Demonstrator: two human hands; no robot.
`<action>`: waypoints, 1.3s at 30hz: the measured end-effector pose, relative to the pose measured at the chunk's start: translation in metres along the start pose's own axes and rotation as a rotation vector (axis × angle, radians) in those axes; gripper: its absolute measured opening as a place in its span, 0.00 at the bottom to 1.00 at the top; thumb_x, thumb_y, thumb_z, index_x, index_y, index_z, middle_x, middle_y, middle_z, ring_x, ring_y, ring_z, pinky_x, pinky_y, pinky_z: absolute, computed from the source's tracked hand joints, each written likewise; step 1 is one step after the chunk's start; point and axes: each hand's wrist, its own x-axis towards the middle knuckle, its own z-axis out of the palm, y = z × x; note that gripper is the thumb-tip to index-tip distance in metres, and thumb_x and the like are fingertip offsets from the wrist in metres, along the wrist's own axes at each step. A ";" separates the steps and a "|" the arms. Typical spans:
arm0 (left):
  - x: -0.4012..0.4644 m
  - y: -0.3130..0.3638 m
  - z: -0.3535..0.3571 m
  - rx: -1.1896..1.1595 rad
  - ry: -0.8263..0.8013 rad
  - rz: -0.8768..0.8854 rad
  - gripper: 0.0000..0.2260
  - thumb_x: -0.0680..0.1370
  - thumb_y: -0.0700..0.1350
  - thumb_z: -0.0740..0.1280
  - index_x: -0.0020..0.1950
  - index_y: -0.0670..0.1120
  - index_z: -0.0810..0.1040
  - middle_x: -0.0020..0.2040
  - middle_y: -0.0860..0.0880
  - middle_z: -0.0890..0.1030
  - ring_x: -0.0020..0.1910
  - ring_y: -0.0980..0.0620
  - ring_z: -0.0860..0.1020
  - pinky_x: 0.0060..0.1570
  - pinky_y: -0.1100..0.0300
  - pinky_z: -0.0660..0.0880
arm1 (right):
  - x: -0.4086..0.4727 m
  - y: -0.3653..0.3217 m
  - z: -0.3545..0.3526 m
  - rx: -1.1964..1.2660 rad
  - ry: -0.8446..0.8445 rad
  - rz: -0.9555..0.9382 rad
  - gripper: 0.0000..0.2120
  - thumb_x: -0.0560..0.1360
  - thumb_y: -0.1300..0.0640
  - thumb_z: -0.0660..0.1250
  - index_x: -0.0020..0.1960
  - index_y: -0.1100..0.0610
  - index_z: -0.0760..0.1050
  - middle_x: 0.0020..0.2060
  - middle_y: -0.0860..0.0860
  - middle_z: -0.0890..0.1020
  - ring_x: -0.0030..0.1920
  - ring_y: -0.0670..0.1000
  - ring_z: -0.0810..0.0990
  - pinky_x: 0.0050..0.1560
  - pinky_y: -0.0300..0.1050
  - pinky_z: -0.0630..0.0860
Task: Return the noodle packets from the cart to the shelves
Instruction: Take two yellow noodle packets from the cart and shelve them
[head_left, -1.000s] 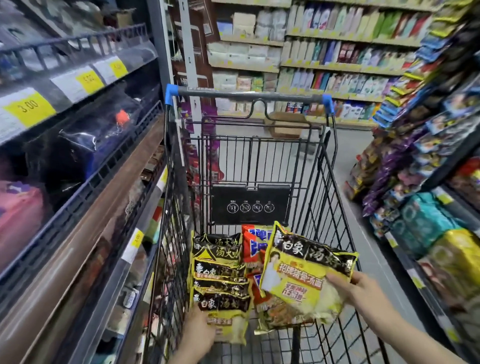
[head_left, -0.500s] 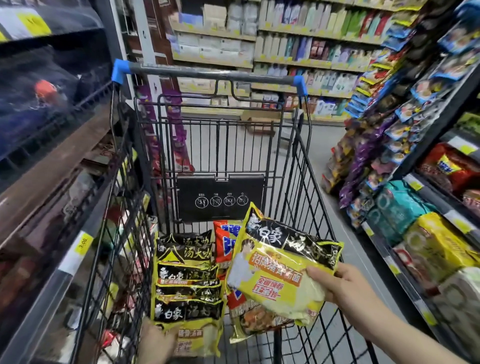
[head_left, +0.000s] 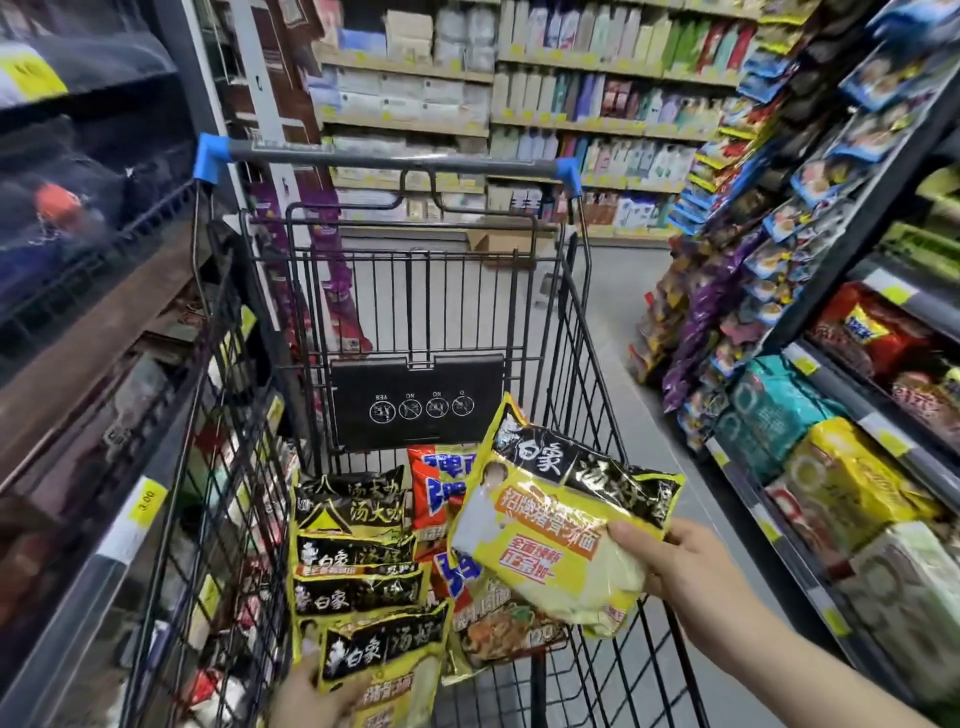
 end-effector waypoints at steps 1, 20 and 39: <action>-0.006 0.004 -0.002 0.006 -0.012 -0.005 0.39 0.66 0.43 0.77 0.73 0.41 0.62 0.73 0.41 0.65 0.68 0.39 0.68 0.69 0.48 0.61 | -0.002 -0.003 -0.002 0.005 0.013 0.008 0.06 0.73 0.63 0.67 0.45 0.66 0.79 0.41 0.59 0.86 0.38 0.55 0.85 0.40 0.47 0.83; -0.211 0.225 -0.118 -0.075 -0.080 0.393 0.46 0.39 0.68 0.76 0.47 0.40 0.80 0.40 0.48 0.85 0.44 0.47 0.80 0.45 0.56 0.74 | -0.123 -0.152 -0.112 -0.046 0.182 0.015 0.07 0.75 0.63 0.67 0.39 0.65 0.77 0.26 0.51 0.84 0.26 0.49 0.81 0.35 0.44 0.74; -0.416 0.430 0.048 -0.029 -0.800 0.822 0.12 0.70 0.37 0.72 0.52 0.38 0.77 0.44 0.40 0.85 0.41 0.38 0.83 0.42 0.47 0.79 | -0.406 -0.222 -0.272 0.024 0.767 -0.118 0.17 0.75 0.57 0.67 0.27 0.57 0.73 0.18 0.48 0.74 0.17 0.44 0.64 0.22 0.36 0.59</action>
